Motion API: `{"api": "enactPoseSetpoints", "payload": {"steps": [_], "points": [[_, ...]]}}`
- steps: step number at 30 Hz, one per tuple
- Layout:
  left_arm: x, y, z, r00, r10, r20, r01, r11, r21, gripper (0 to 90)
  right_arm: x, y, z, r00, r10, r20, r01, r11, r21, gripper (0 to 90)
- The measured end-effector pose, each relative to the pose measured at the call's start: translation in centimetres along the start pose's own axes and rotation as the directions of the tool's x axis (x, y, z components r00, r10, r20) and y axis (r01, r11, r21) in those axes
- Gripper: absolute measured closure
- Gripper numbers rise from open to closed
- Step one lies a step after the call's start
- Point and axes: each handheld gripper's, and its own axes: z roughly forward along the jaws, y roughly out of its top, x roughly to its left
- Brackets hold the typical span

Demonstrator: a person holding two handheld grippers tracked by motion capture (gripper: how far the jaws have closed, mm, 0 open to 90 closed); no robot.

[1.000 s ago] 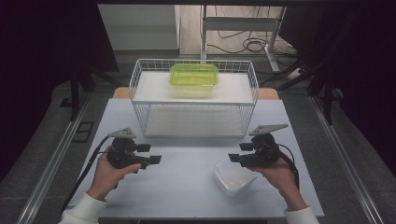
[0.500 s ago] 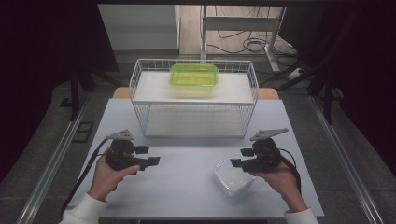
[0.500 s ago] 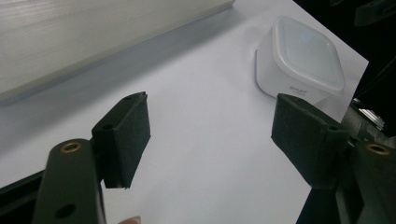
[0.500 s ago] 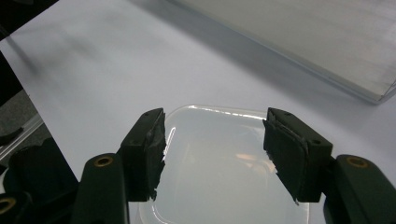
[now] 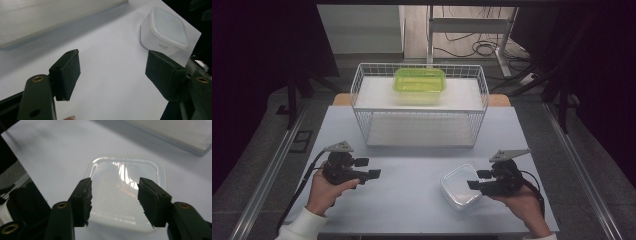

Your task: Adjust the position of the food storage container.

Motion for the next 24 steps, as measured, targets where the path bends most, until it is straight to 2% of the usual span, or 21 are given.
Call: {"api": "enactPoseSetpoints", "payload": {"steps": [8, 11, 16, 22, 24], "points": [[0.1, -0.1, 0.4, 1.0000, 0.000, 0.010, 0.000, 0.9998, 0.021, 27.3, 1.0, -2.3, -0.3, 0.9987, -0.049, -0.014, 0.050, 0.995, 0.081, 62.9], [0.2, -0.3, 0.6, 0.9999, -0.007, 0.009, 0.007, 0.9995, 0.032, 27.0, 1.3, -3.0, -0.3, 0.9979, -0.059, -0.029, 0.062, 0.992, 0.113, 73.3], [0.3, -0.3, 0.9, 0.9999, -0.010, 0.013, 0.010, 0.9990, 0.043, 26.7, 1.7, -3.8, 0.2, 0.9946, -0.094, -0.045, 0.100, 0.977, 0.189, 85.2], [0.2, -0.4, 1.1, 0.9999, -0.012, 0.002, 0.011, 0.9987, 0.051, 25.4, 2.3, -4.3, 1.7, 0.9917, -0.113, -0.061, 0.125, 0.955, 0.270, 89.2], [0.3, -0.5, 1.1, 0.9999, -0.014, 0.000, 0.014, 0.9986, 0.050, 25.4, 2.4, -4.4, 2.1, 0.9914, -0.115, -0.061, 0.128, 0.950, 0.284, 89.3]]}}
